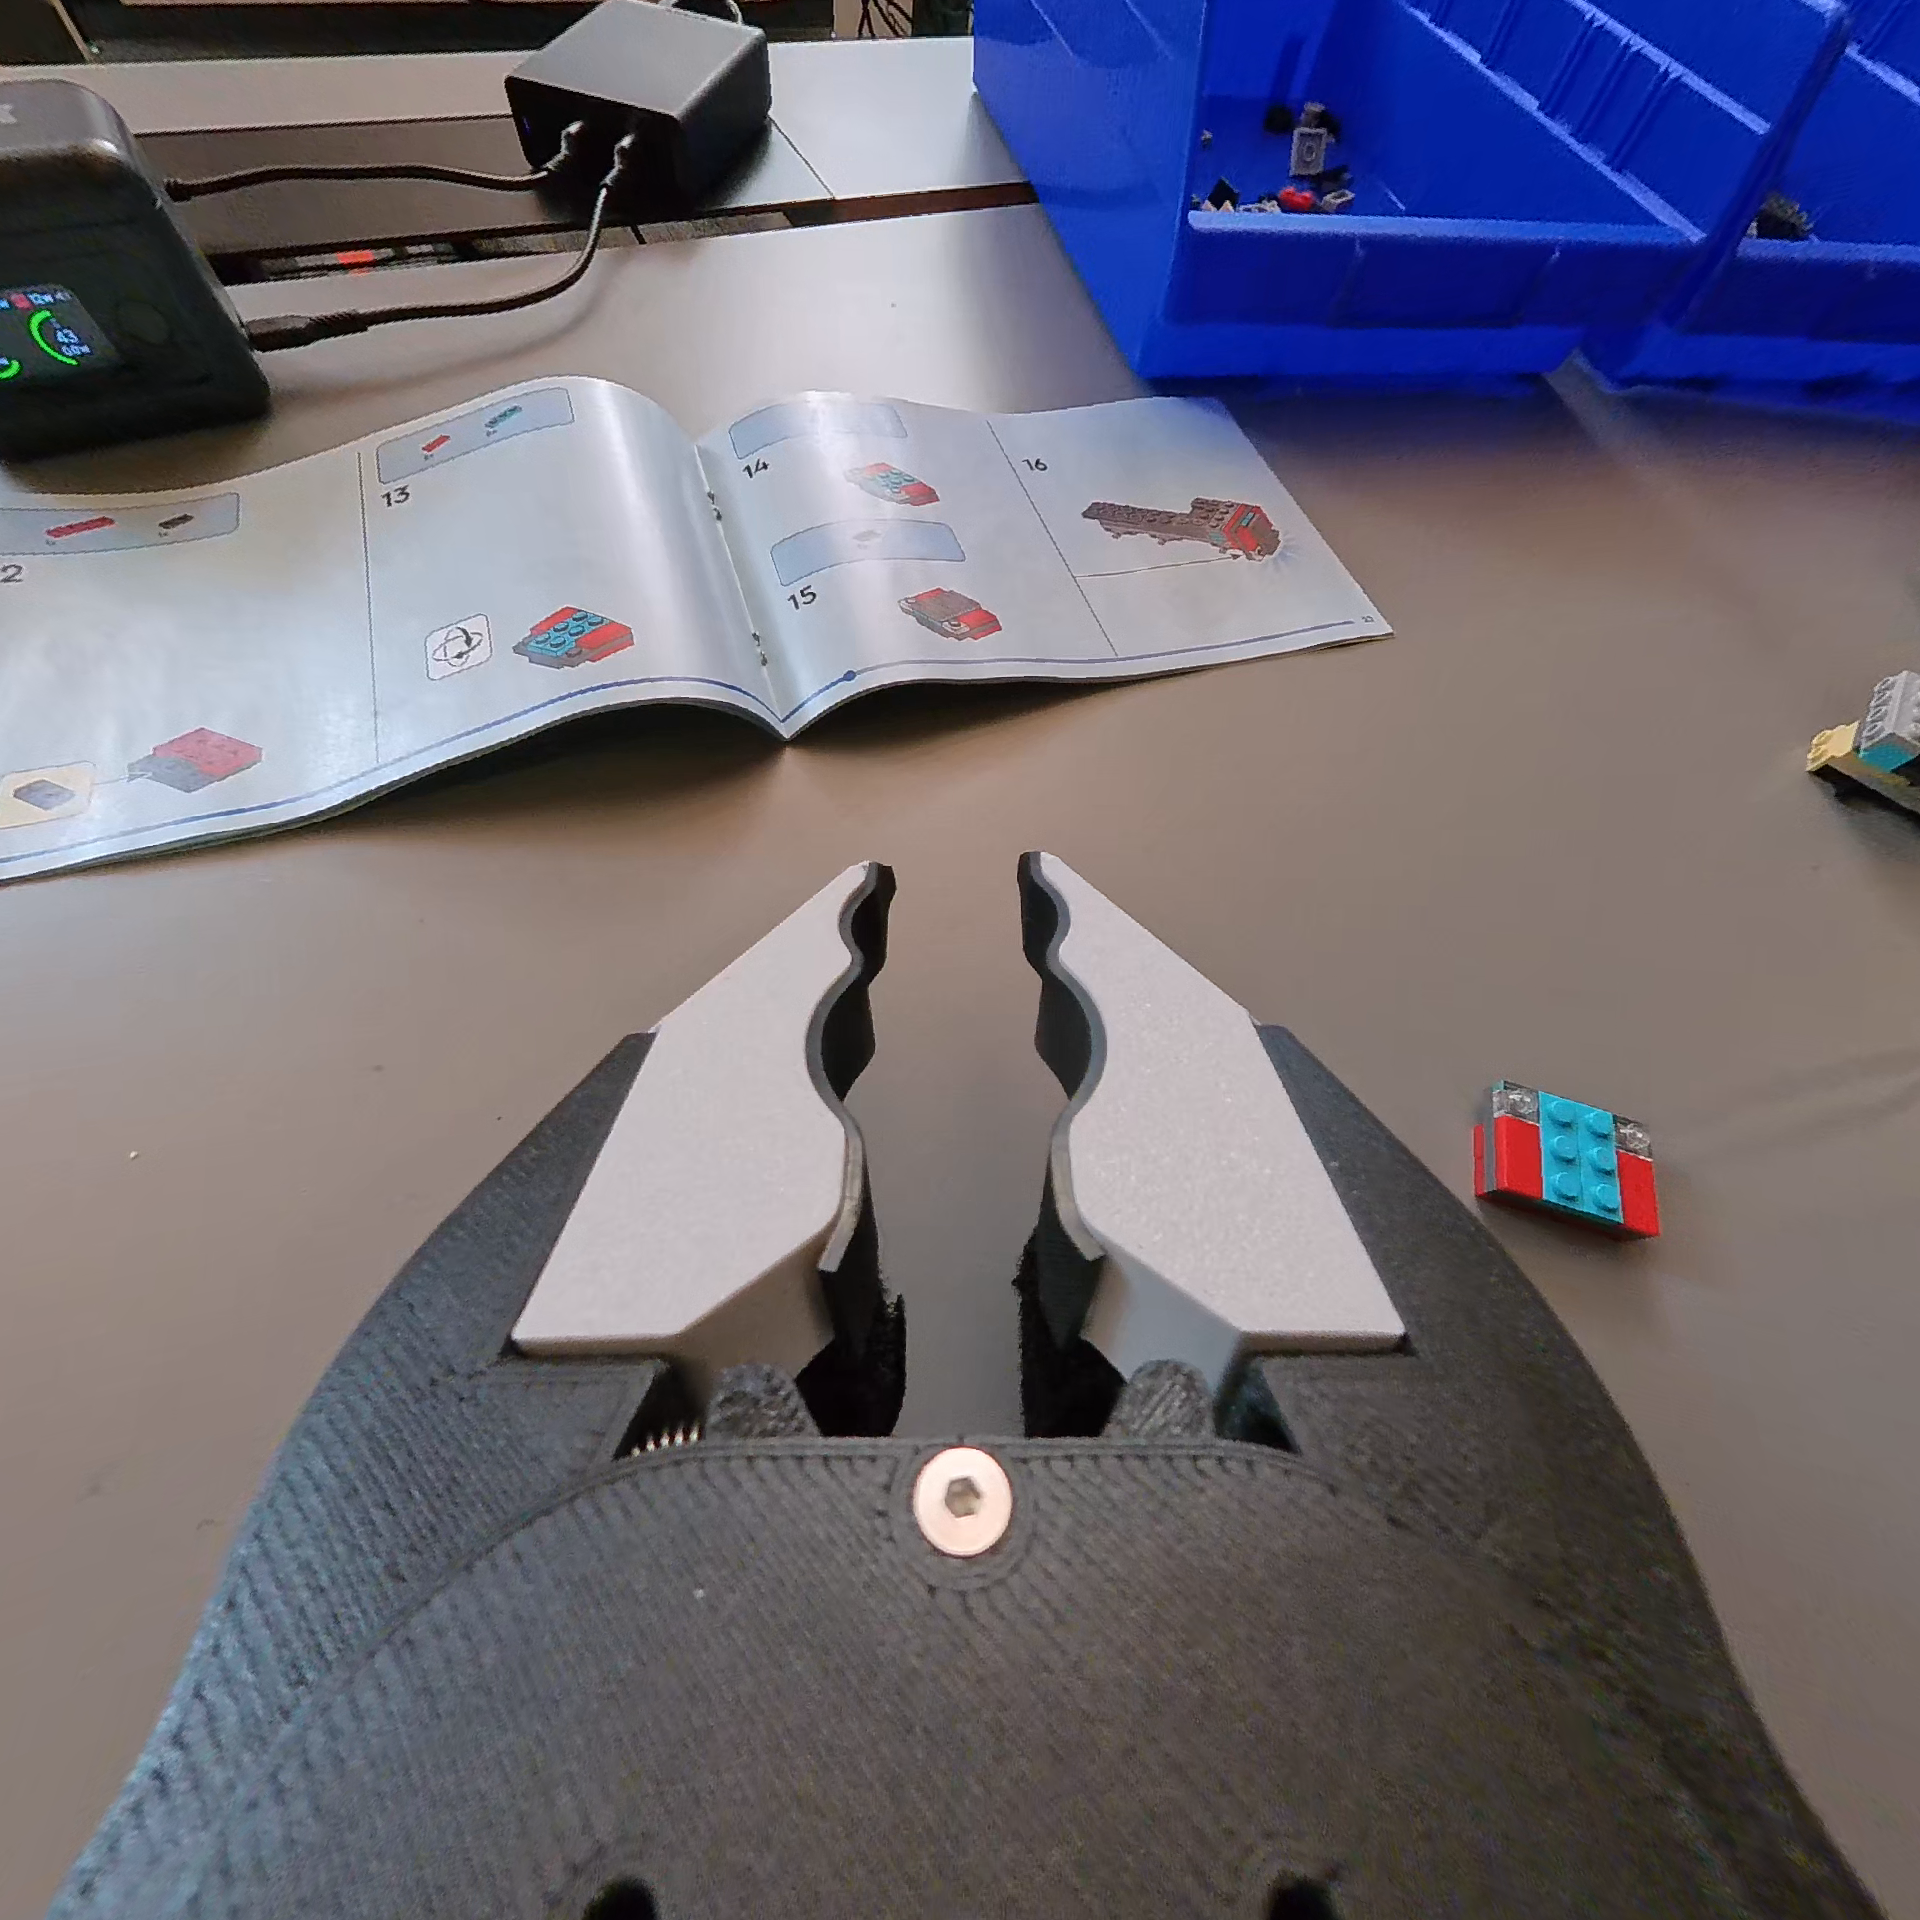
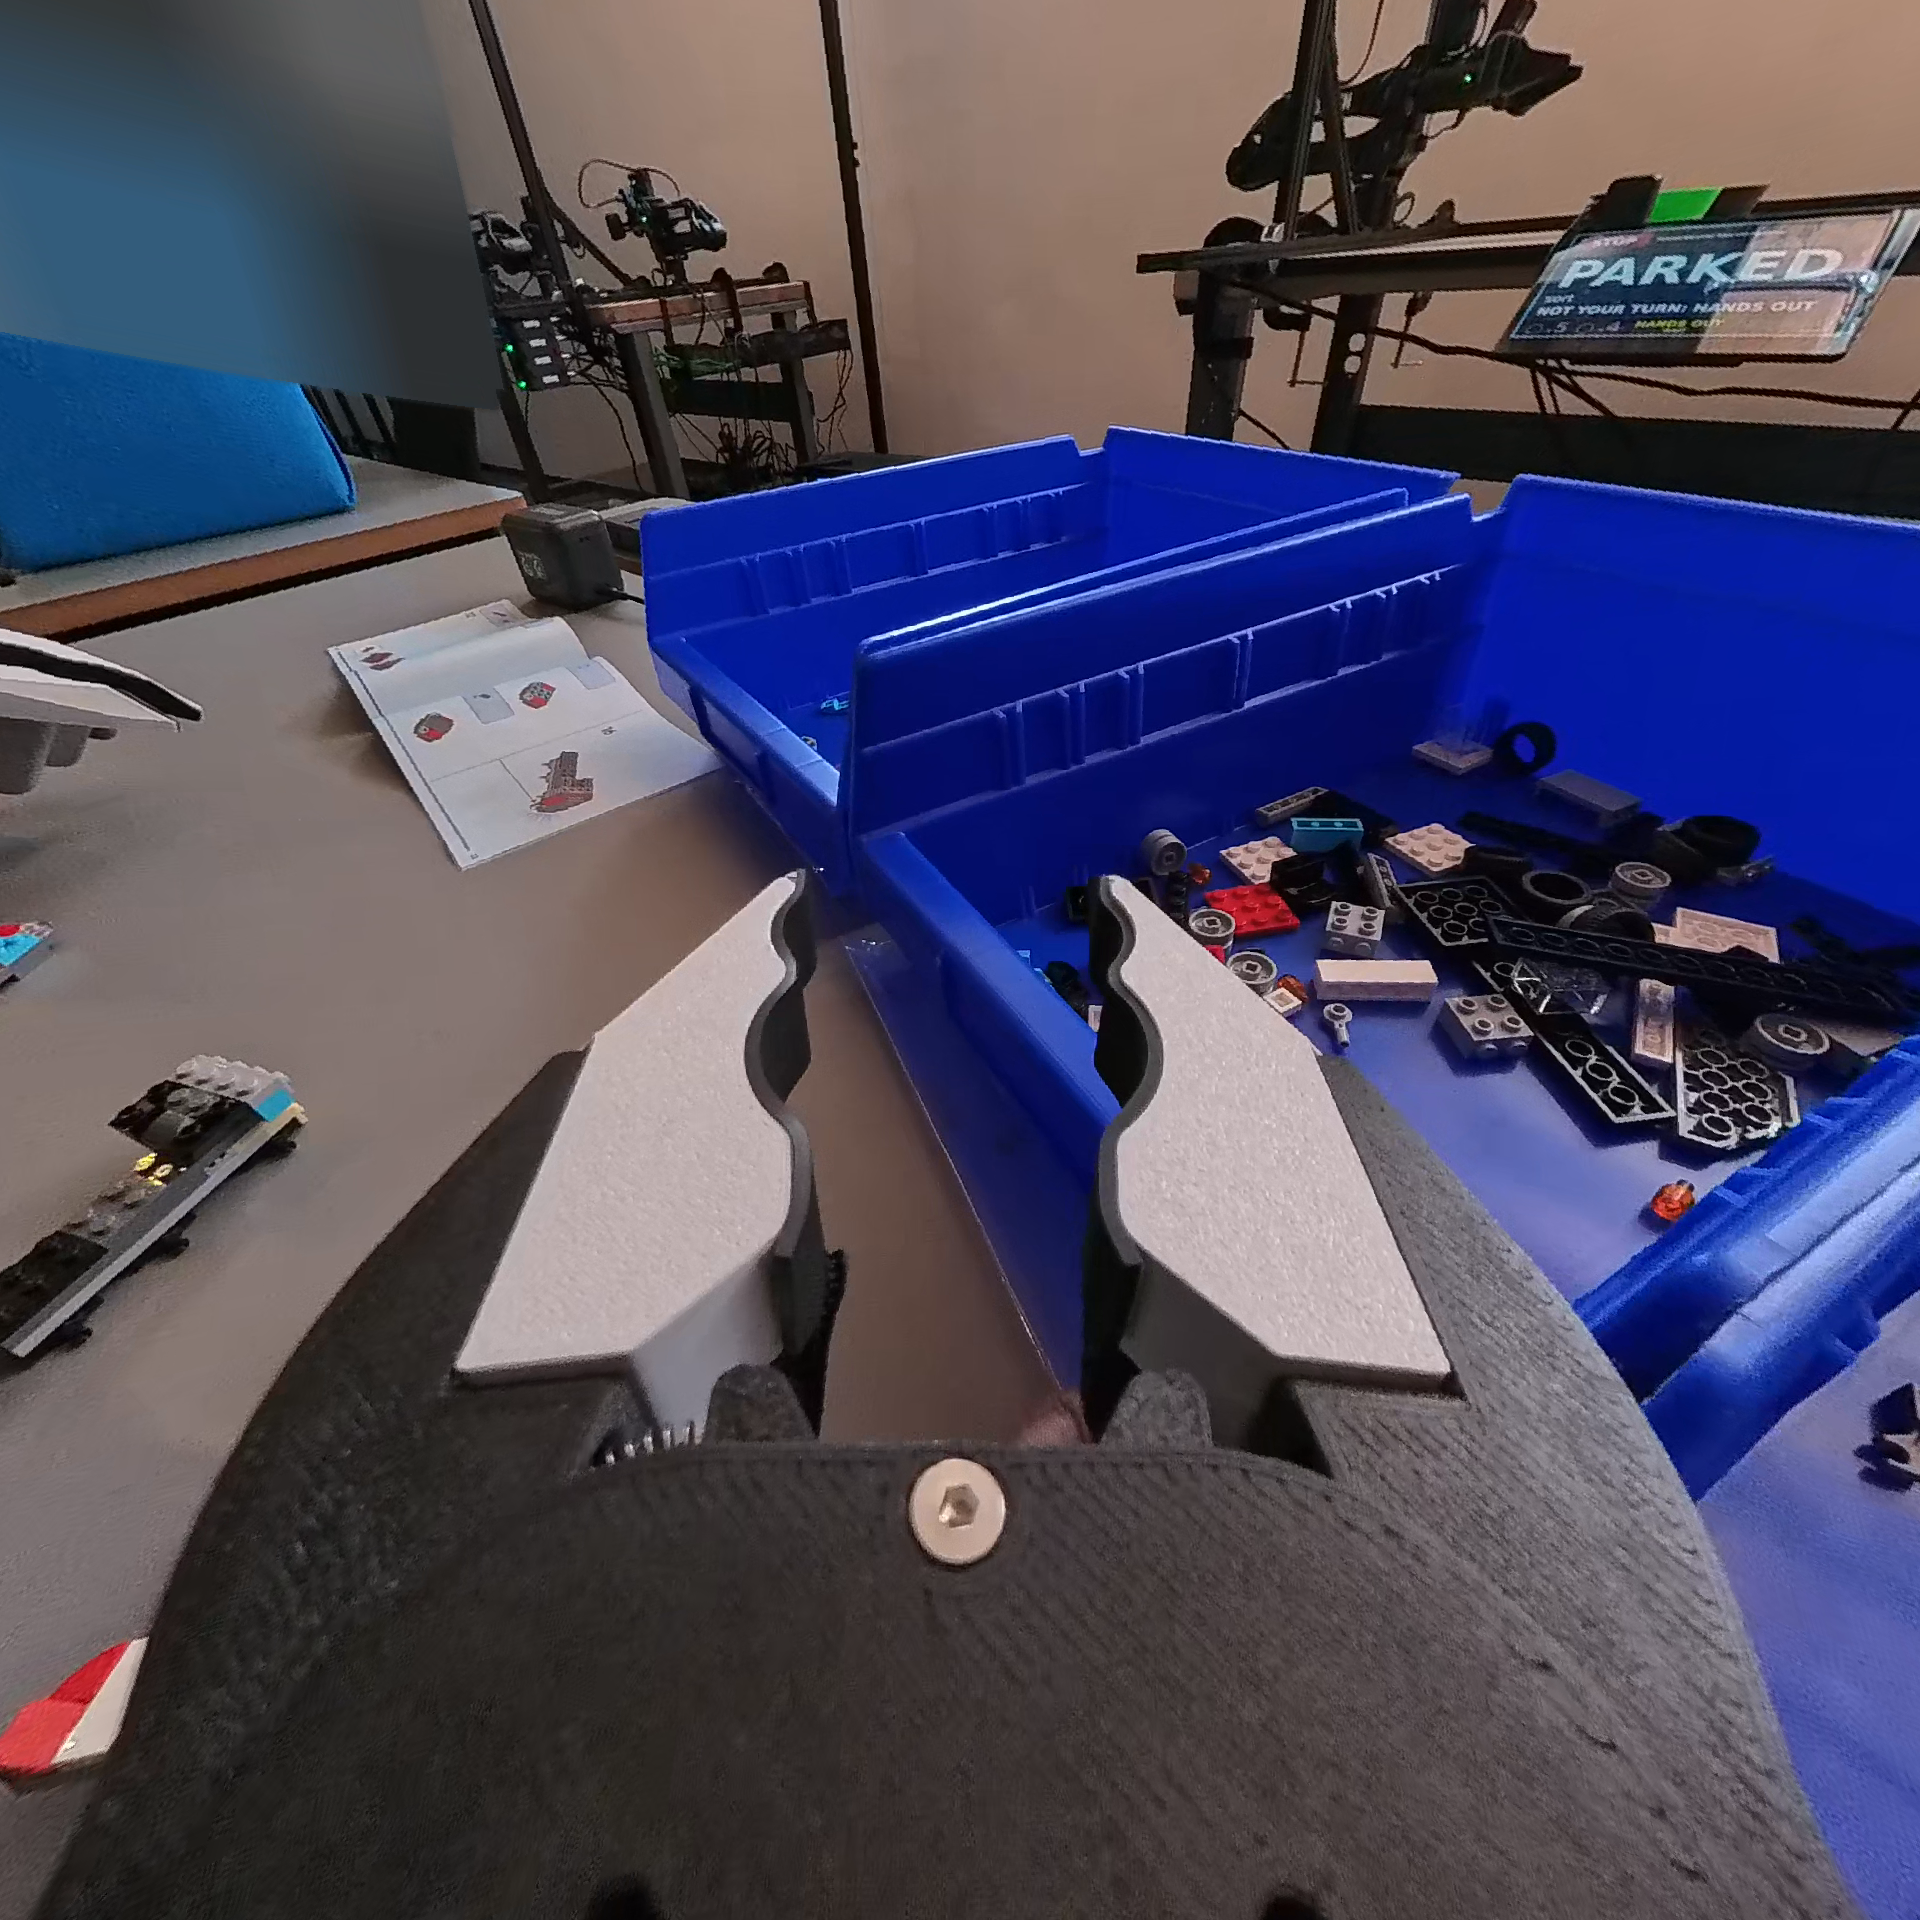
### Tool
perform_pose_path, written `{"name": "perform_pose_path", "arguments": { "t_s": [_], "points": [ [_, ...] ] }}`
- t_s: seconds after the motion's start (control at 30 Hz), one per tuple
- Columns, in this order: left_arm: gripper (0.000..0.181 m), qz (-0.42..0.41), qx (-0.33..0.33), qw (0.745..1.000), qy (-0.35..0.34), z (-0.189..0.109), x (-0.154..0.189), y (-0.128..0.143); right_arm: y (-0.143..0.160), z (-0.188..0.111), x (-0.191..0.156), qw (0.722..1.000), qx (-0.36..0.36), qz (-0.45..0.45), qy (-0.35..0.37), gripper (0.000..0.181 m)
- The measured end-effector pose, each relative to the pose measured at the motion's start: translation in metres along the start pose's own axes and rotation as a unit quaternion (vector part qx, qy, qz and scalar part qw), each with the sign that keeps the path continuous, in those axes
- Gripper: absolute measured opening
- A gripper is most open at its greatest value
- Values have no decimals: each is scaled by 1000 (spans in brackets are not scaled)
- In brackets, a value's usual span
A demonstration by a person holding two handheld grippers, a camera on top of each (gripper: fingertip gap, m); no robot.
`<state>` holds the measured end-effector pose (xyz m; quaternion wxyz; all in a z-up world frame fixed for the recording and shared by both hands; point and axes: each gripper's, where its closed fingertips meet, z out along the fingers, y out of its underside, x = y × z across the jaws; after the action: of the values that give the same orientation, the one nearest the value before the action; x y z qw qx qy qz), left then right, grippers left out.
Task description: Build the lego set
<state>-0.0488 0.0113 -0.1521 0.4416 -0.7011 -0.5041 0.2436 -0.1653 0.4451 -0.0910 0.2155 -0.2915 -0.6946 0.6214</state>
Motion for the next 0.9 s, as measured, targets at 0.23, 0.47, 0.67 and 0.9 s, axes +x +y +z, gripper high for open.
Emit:
{"name": "perform_pose_path", "arguments": {
  "t_s": [0.23, 0.47, 0.67, 0.9],
  "points": [
    [27, -2, -1, 1000, 2, 0, 0, 0, 1, 1, -2, 1000, -5, 0, -1, 53],
    [27, -7, -2, 1000, 5, 0, 0, 1, 2, 4, -16, 1000, -6, 0, -24, 51],
    [27, -12, -6, 1000, 7, 1, -1, 2, 3, 7, -28, 999, -12, -17, -33, 50],
    [27, 0, -13, 1000, -1, 3, 0, 3, 10, 1, 9, 991, -63, -61, 101, 51]
  ]
}}
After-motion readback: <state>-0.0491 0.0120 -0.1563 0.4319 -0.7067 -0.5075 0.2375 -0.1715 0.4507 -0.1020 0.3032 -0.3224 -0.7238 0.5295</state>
